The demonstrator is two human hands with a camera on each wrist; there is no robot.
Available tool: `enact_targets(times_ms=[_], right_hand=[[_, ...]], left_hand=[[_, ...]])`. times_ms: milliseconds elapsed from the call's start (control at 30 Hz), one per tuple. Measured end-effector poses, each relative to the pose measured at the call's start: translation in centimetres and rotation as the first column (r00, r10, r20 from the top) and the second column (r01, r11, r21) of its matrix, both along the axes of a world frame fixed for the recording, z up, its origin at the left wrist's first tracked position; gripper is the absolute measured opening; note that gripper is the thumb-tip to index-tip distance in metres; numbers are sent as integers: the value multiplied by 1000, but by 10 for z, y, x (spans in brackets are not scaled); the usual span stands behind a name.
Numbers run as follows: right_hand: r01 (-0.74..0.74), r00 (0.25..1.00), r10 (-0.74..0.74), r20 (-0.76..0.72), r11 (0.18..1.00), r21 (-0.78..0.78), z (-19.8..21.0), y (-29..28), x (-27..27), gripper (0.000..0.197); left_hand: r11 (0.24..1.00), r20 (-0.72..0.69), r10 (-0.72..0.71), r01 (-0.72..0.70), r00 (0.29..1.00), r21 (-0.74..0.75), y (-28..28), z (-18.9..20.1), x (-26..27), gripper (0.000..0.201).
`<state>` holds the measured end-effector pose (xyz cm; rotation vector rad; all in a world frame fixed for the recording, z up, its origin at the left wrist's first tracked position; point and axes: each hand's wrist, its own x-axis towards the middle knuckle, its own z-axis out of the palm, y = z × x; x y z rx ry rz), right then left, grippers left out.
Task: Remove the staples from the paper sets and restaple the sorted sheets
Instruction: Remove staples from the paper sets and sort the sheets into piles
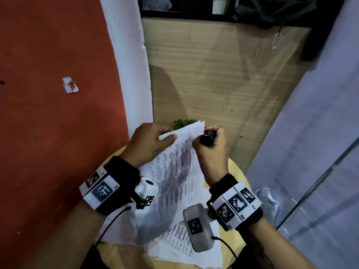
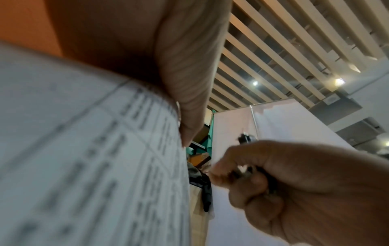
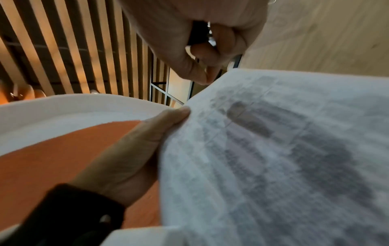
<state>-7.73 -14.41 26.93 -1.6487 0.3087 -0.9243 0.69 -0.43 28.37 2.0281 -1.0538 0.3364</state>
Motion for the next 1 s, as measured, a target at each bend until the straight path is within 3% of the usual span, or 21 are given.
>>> enact_targets(times_ms=[100, 167, 333, 433, 567, 700, 767, 833, 933, 1000], right_hand=[[73, 994, -73, -86, 997, -9, -16, -18, 3, 29], [102, 977, -105, -187, 995, -22, -28, -29, 7, 28], [52, 921, -96, -377, 991, -126, -51, -47, 15, 35], [-108, 939, 123, -321, 992, 64, -52, -51, 18, 38], [-318, 903, 393, -176, 885, 340, -44, -54, 24, 39], [-362, 890, 442, -114, 835, 413, -39, -57, 32, 39], [-342, 907, 413, -80, 836, 430, -34, -63, 34, 38], [-316, 922, 383, -56, 828, 463, -28, -72, 33, 36], [-327, 920, 391, -12, 785, 527, -19, -84, 30, 32], [-335, 913, 408, -2, 753, 566, -22, -85, 33, 24]], left_hand=[[1000, -14, 18, -19, 1000, -21, 6, -2, 6, 42], [1000, -23, 24, -25, 999, -1, 8, -4, 8, 45], [999, -1, 30, -30, 1000, 25, 7, -7, 14, 49], [999, -47, 9, -7, 999, 52, 8, -7, 19, 34], [995, -166, -82, 91, 983, 46, 13, -2, 25, 28], [987, -261, -159, 145, 952, -74, 15, 0, 29, 24], [988, -242, -143, 125, 960, -87, 26, 1, 36, 34], [989, -270, -101, 66, 957, -135, 44, 0, 43, 22], [947, -473, -152, -10, 868, -323, 71, -19, 58, 22], [901, -643, -248, -72, 724, -428, 75, -49, 62, 67]])
